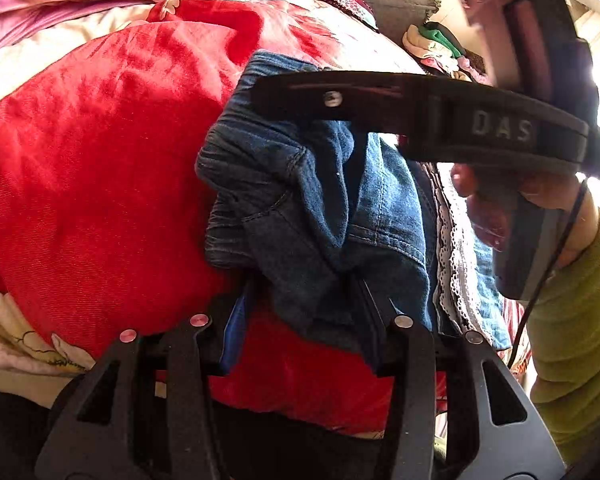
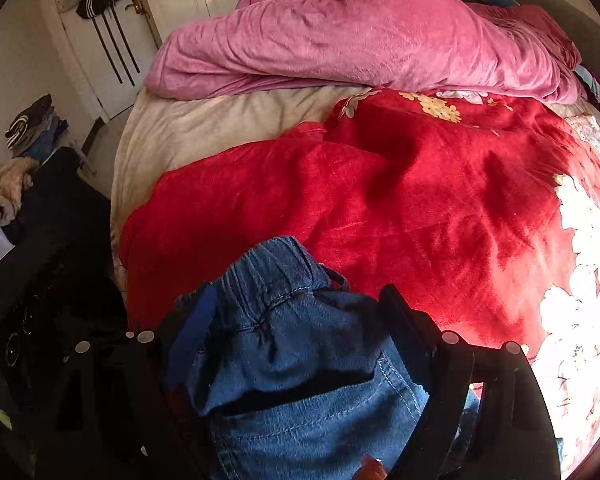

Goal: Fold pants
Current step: 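Grasp the waistband with the left gripper and lift it toward the hems, then lay the waistband over the leg hems with the left gripper and release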

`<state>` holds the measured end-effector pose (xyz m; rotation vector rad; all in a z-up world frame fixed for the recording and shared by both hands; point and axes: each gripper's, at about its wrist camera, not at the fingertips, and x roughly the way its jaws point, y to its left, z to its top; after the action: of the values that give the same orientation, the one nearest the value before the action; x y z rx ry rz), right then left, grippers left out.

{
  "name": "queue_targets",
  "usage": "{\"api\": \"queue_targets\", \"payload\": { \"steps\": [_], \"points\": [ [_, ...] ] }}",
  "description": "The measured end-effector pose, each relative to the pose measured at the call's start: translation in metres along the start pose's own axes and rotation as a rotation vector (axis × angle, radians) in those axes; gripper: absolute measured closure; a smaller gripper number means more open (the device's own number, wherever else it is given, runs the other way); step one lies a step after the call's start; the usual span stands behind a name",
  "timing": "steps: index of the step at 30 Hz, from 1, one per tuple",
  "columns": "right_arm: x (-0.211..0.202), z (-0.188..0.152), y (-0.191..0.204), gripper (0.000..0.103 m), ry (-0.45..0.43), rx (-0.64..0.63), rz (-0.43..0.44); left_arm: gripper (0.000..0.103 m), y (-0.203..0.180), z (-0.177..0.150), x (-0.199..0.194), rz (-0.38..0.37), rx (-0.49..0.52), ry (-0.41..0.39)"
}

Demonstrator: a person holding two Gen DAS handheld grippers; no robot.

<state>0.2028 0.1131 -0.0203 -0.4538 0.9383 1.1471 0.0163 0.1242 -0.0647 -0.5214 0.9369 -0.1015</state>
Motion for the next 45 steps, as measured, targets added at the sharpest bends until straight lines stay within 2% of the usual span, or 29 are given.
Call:
{"api": "queue_targets", "payload": {
  "steps": [1,3,4,9,12,16,25,37,41,45],
  "points": [
    [0.002,0.000,-0.001,0.023,-0.001,0.002,0.006,0.064,0.002,0.000,0.000,-0.001,-0.004,0.000],
    [0.006,-0.002,0.000,0.043,0.004,0.004,0.028,0.064,0.003,-0.001,0.000,-0.005,-0.011,0.000],
    [0.007,-0.003,0.000,0.044,0.001,0.006,0.030,0.064,0.004,0.000,0.000,-0.002,-0.023,-0.002],
    [0.001,-0.010,-0.004,0.064,-0.041,0.033,0.049,0.058,0.008,0.001,0.001,-0.021,-0.046,0.002],
    [-0.013,-0.017,-0.013,0.069,-0.085,0.089,0.090,0.055,0.006,0.003,0.000,-0.014,-0.059,0.001],
    [-0.041,-0.024,-0.018,0.070,-0.155,0.113,0.138,0.055,-0.003,0.003,-0.006,0.015,-0.039,-0.009],
    [-0.104,-0.055,-0.041,0.070,-0.291,0.173,0.167,0.055,-0.042,0.006,-0.019,-0.031,0.030,-0.037],
    [-0.155,-0.106,-0.075,0.070,-0.381,0.237,0.152,0.055,-0.103,0.012,-0.010,-0.062,0.147,-0.016],
    [-0.165,-0.123,-0.081,0.066,-0.393,0.264,0.141,0.055,-0.119,0.009,-0.004,-0.073,0.178,0.000],
    [-0.181,-0.149,-0.095,0.052,-0.437,0.350,0.091,0.052,-0.134,0.007,0.005,-0.106,0.215,0.018]
  ]
}}
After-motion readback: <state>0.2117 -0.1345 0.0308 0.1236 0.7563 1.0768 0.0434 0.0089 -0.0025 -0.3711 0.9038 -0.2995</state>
